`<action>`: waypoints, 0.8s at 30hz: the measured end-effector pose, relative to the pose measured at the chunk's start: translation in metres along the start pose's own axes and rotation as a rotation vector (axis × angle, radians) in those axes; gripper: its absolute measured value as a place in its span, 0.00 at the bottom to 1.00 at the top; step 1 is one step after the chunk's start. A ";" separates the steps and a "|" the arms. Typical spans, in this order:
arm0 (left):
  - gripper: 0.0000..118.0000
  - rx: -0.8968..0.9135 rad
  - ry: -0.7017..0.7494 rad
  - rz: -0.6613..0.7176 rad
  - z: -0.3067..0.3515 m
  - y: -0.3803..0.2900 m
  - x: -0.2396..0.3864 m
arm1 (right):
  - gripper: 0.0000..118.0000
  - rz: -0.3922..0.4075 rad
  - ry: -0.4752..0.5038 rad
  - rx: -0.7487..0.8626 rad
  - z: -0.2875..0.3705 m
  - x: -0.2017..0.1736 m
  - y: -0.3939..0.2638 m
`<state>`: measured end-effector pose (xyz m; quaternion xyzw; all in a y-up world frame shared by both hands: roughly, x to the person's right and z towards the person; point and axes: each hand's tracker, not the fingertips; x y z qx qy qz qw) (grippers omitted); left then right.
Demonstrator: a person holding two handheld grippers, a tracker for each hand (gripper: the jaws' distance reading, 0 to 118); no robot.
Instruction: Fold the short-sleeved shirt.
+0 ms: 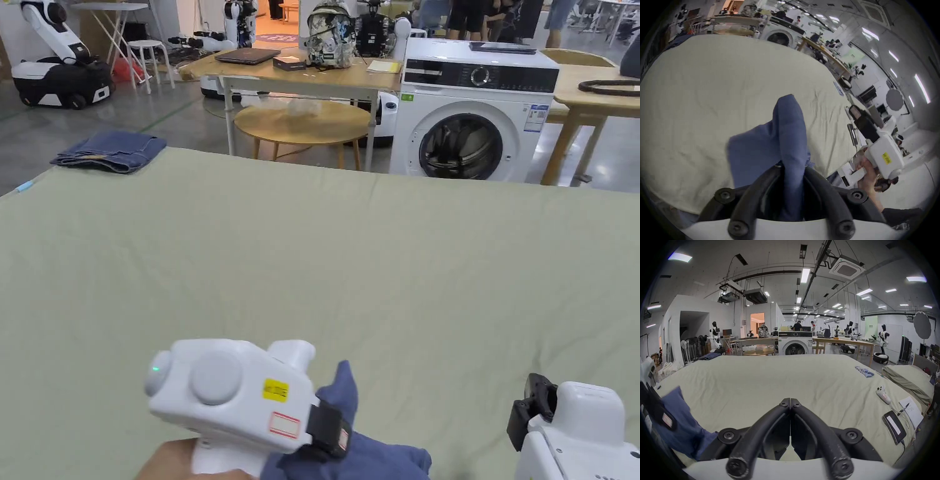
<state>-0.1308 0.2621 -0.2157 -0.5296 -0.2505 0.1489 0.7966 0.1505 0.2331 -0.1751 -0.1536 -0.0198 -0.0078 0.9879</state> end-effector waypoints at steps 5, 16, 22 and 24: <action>0.03 -0.102 0.074 -0.018 -0.074 -0.002 0.018 | 0.00 -0.007 -0.018 -0.012 0.002 0.008 -0.003; 0.33 -0.108 -0.024 0.073 -0.086 -0.009 0.005 | 0.00 -0.005 -0.044 -0.017 0.005 0.018 -0.003; 0.38 -0.021 -0.184 0.122 -0.029 -0.003 -0.004 | 0.00 -0.015 -0.043 -0.014 0.006 0.017 -0.003; 0.38 0.037 -0.187 0.115 -0.021 -0.004 -0.004 | 0.00 -0.019 -0.039 -0.013 0.006 0.016 -0.003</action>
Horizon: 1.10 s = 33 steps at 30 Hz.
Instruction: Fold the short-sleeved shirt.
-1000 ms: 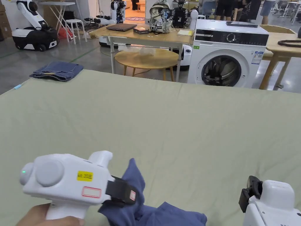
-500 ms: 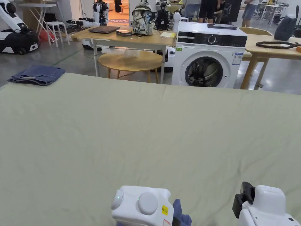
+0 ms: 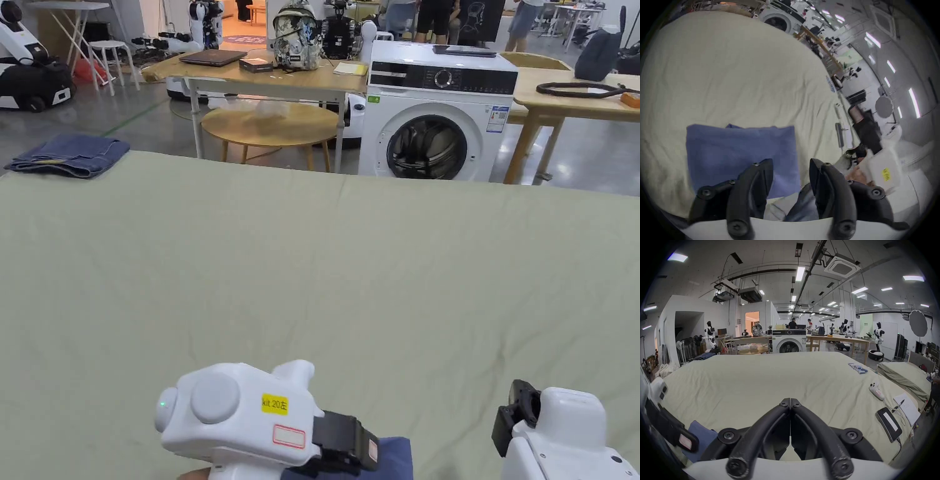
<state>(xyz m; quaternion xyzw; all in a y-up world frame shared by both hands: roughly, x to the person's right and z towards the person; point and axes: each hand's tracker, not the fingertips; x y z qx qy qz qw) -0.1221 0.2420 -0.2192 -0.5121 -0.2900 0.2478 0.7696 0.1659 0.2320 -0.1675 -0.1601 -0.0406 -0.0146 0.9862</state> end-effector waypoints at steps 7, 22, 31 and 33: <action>0.10 -0.115 -0.082 0.143 -0.066 -0.019 -0.038 | 0.00 0.000 0.009 0.004 0.001 -0.003 -0.001; 0.00 0.008 -0.029 0.042 -0.064 -0.022 -0.034 | 0.00 0.004 0.010 0.010 -0.003 -0.004 0.001; 0.00 0.573 0.296 -0.250 0.041 -0.006 -0.024 | 0.00 0.022 0.027 0.071 -0.011 -0.025 0.020; 0.00 0.705 0.405 -0.350 0.054 -0.007 -0.032 | 0.00 0.016 0.031 0.090 -0.012 -0.030 0.026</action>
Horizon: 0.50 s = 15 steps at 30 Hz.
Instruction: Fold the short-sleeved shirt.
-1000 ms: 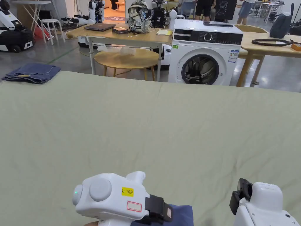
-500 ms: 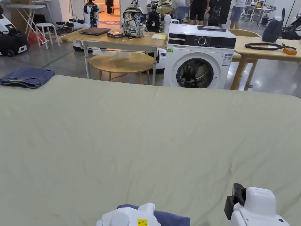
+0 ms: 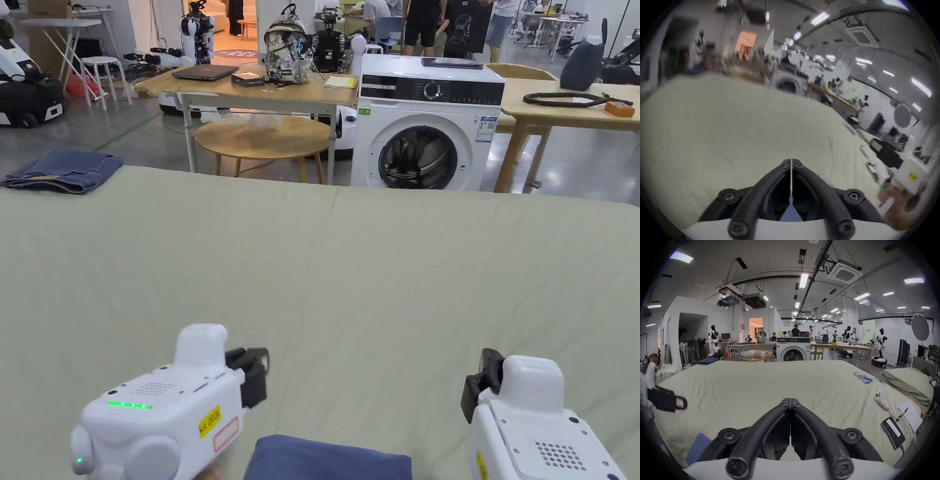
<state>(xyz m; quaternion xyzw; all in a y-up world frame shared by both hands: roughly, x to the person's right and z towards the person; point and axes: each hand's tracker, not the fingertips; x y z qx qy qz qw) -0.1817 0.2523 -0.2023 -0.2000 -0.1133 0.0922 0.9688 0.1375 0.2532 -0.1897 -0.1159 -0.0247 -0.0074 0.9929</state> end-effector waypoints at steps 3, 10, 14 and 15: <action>0.00 0.179 0.131 -0.094 0.013 0.003 0.000 | 0.00 -0.007 0.005 0.032 -0.001 -0.007 0.008; 0.00 0.374 0.276 -0.179 0.028 0.005 0.001 | 0.00 -0.001 0.015 0.110 0.003 -0.019 0.021; 0.00 0.395 0.311 -0.161 0.030 0.008 0.003 | 0.00 0.008 0.009 0.141 0.005 -0.022 0.023; 0.00 0.387 0.306 -0.148 0.031 0.010 0.004 | 0.00 0.008 0.011 0.145 0.006 -0.022 0.024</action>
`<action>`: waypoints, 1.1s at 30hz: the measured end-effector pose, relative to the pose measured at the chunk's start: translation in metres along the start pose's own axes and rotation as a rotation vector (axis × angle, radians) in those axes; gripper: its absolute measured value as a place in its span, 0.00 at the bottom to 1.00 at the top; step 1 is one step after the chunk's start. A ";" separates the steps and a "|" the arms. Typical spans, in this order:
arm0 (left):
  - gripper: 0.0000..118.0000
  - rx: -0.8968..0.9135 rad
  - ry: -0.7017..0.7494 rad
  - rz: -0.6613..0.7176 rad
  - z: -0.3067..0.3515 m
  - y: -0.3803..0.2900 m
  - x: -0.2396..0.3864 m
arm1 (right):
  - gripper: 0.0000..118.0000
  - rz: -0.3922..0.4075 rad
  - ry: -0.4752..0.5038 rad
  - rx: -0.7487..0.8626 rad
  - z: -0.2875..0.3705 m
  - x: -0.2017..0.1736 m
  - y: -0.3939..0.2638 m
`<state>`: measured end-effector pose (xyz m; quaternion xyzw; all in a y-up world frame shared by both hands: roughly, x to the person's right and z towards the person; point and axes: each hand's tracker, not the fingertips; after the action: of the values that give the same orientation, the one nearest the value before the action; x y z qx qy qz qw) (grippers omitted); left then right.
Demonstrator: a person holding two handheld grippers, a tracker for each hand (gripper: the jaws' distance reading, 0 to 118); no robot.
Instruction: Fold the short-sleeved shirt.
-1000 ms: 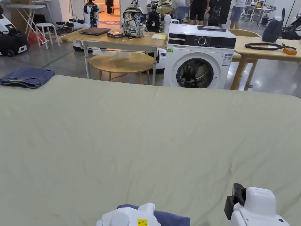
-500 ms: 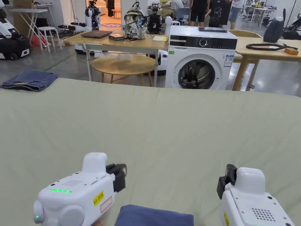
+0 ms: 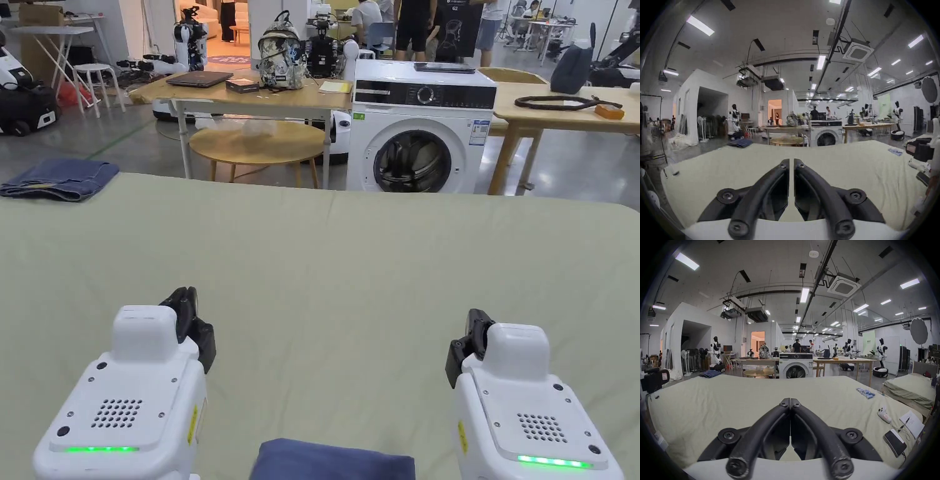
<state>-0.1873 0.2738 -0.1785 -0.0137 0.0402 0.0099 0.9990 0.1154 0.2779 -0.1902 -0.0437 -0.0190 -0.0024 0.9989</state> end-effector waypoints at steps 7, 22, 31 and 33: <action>0.00 -0.032 0.014 -0.025 0.002 -0.003 -0.010 | 0.00 0.017 0.004 -0.050 0.029 0.001 -0.011; 0.00 -0.199 0.010 0.002 0.035 -0.033 -0.057 | 0.00 0.125 0.141 -0.558 0.026 -0.052 -0.140; 0.00 -0.606 -0.214 0.267 0.033 -0.087 -0.093 | 0.00 0.087 0.139 -0.598 0.020 -0.047 -0.155; 0.01 -0.727 -0.350 0.397 0.024 -0.094 -0.098 | 0.00 0.079 0.142 -0.601 0.019 -0.045 -0.155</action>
<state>-0.2809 0.1789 -0.1438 -0.3539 -0.1337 0.2169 0.8999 0.0684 0.1253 -0.1597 -0.3373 0.0543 0.0279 0.9394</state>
